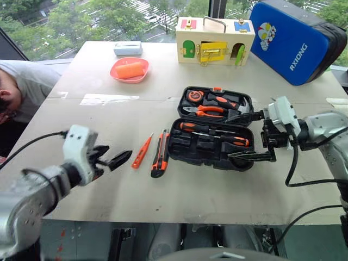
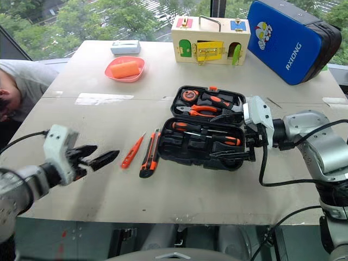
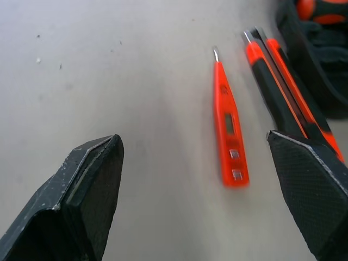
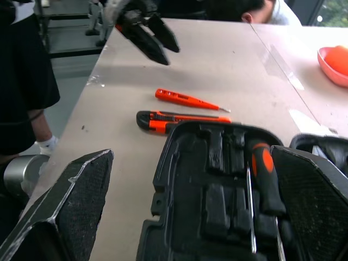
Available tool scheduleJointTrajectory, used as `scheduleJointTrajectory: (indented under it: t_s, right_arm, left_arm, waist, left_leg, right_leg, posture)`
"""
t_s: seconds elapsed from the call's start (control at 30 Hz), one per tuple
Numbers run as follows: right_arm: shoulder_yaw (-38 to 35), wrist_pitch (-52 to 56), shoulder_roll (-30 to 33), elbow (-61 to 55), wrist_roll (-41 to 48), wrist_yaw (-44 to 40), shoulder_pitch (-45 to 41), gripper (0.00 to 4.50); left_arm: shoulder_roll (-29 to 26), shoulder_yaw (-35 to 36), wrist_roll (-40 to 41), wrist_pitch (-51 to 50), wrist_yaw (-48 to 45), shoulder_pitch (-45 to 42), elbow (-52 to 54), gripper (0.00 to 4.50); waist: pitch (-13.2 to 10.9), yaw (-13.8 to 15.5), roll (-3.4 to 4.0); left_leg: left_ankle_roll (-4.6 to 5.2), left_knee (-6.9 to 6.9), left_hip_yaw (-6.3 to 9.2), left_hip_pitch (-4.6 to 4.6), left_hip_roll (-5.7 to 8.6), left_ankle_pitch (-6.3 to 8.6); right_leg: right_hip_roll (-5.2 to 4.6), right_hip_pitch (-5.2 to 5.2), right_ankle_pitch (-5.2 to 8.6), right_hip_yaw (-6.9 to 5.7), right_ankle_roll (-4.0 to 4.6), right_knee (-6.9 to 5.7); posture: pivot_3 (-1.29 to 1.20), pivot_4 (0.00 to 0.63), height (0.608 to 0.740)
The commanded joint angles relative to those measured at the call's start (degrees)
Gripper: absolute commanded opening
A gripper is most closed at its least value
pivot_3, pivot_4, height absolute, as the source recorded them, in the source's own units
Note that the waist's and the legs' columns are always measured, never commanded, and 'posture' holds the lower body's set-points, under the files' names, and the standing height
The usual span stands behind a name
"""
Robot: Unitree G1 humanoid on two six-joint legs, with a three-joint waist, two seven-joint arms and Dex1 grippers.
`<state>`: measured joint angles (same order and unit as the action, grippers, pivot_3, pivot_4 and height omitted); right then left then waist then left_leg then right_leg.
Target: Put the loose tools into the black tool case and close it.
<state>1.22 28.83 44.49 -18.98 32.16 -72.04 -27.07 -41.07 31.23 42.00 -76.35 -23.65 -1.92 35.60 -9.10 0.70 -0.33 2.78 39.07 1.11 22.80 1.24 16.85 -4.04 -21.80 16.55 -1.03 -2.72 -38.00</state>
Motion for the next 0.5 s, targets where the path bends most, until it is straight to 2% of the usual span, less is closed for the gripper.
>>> scheduleJointTrajectory:
  t_s: [0.03, 0.23, 0.3, 0.33, 0.37, 0.4, 0.43, 0.5]
  right_arm:
    - [-2.7, 0.8, 0.8, -4.3, 1.9, 2.4, 1.2, 4.43]
    - [-3.4, 1.3, 0.9, -6.4, 2.3, 5.1, 3.3, 4.43]
    - [-3.8, 1.2, 1.1, -7.0, 2.4, 5.6, 4.0, 4.5]
    - [-3.8, 1.2, 1.2, -7.3, 2.5, 5.8, 4.3, 4.5]
    - [-3.9, 1.2, 1.3, -7.5, 2.6, 6.0, 4.6, 4.5]
    - [-3.9, 1.2, 1.3, -7.8, 2.7, 6.2, 4.7, 4.5]
    - [-4.1, 1.3, 1.4, -8.1, 2.9, 6.4, 5.0, 4.5]
    - [-4.4, 1.5, 1.6, -8.6, 3.3, 6.8, 5.4, 4.5]
  left_arm:
    - [-1.3, -7.1, -1.4, -3.1, 2.3, -6.5, -3.9, 4.5]
    - [-3.8, -16.8, -5.7, 0.1, 1.5, -10.6, -10.4, 4.5]
    - [-3.1, -18.9, -5.7, -0.3, 1.1, -11.8, -11.4, 3.95]
    - [-3.1, -19.9, -5.9, -0.1, 0.9, -12.1, -11.6, 3.47]
    - [-3.3, -21.3, -6.5, 0.2, 0.8, -12.2, -11.8, 3.26]
    - [-3.5, -22.4, -6.9, 0.4, 0.6, -12.2, -11.9, 2.68]
    - [-2.8, -23.9, -7.5, 0.9, 0.9, -12.5, -12.3, 2.35]
    - [-1.3, -26.1, -8.6, 1.8, 1.4, -12.7, -13.2, 1.42]
  waist:
    - [0.0, -0.2, 0.0]
    - [0.0, -0.4, 0.0]
    - [0.0, -0.1, 0.0]
    - [0.0, 0.0, 0.0]
    - [0.0, 0.0, 0.0]
    - [0.0, 0.1, 0.0]
    - [0.0, 0.1, 0.0]
    - [0.1, 0.2, 0.09]
  left_leg:
    - [0.0, 0.0, 0.0, 0.0, 0.0, 0.0]
    - [-0.05, 0.0, 0.03, -0.01, 0.01, -0.03]
    - [-0.05, 0.0, 0.03, -0.01, 0.01, -0.03]
    - [-0.05, 0.01, 0.03, -0.01, 0.01, -0.04]
    - [-0.05, 0.02, 0.03, -0.01, 0.02, -0.04]
    - [-0.05, 0.03, 0.02, -0.01, 0.02, -0.04]
    - [-0.05, 0.03, 0.03, -0.01, 0.03, -0.04]
    - [-0.05, 0.03, 0.04, -0.02, 0.04, -0.04]
  right_leg:
    - [0.02, 0.0, 0.0, 0.02, 0.0, 0.0]
    - [0.04, -0.01, 0.0, 0.02, 0.0, 0.01]
    - [0.03, -0.01, 0.0, 0.02, 0.0, 0.0]
    - [0.02, 0.0, 0.0, 0.03, 0.0, 0.0]
    - [0.02, 0.0, 0.0, 0.02, 0.0, 0.0]
    - [0.01, 0.01, 0.0, 0.02, 0.0, 0.0]
    - [0.0, 0.02, 0.0, 0.02, 0.0, 0.01]
    - [0.0, 0.03, 0.0, 0.02, 0.0, 0.01]
  posture:
    - [0.0, 0.15, 0.735]
    - [0.0, 0.15, 0.735]
    - [0.0, 0.15, 0.735]
    - [0.0, 0.15, 0.735]
    - [0.0, 0.15, 0.735]
    - [0.0, 0.15, 0.735]
    - [0.0, 0.15, 0.735]
    - [0.0, 0.15, 0.735]
